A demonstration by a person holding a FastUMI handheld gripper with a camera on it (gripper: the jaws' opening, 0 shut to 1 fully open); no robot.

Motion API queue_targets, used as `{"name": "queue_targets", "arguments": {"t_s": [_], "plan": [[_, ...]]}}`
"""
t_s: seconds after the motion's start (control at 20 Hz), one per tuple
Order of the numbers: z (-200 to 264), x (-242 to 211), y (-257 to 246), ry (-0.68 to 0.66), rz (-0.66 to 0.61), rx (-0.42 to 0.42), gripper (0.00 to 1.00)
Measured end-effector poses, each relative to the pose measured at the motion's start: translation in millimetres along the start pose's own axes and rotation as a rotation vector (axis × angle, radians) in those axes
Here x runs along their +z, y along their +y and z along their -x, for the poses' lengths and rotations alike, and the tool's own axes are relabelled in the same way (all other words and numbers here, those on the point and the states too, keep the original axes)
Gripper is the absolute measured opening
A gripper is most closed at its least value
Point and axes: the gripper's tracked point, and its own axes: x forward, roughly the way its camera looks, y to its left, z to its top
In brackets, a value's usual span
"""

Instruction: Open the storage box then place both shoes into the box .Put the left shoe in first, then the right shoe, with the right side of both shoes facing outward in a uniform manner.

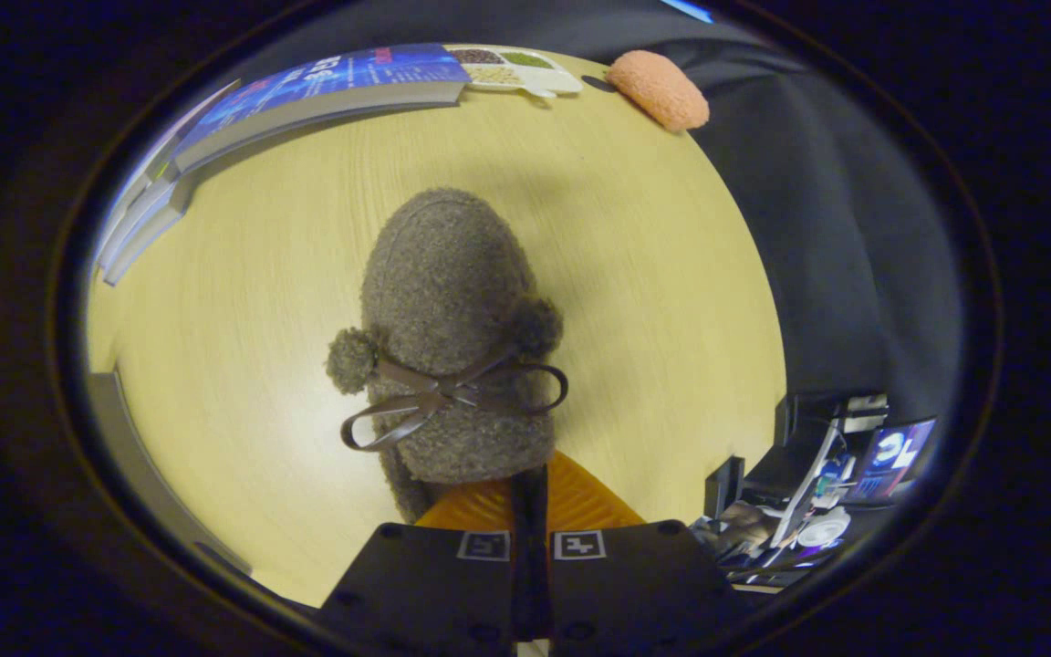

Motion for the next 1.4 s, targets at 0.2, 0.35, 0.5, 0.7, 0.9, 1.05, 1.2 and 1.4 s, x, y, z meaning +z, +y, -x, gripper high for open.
{"name": "queue_targets", "arguments": {"t_s": [0.2, 0.35, 0.5, 0.7, 0.9, 1.05, 1.2, 1.4], "plan": [[21, 4, -3, -0.034, -0.053, -0.006, 0.04], [40, 0, -18, -0.044, 0.000, -0.095, 0.03], [74, -2, -49, -0.062, 0.090, -0.265, 0.03], [128, 2, -59, -0.119, 0.075, -0.357, 0.03], [186, -4, -42, -0.170, 0.024, -0.318, 0.04], [228, -12, -17, -0.206, -0.018, -0.259, 0.03], [271, -16, 14, -0.262, -0.052, -0.191, 0.04], [321, -27, 60, -0.320, -0.046, -0.120, 0.03]]}}
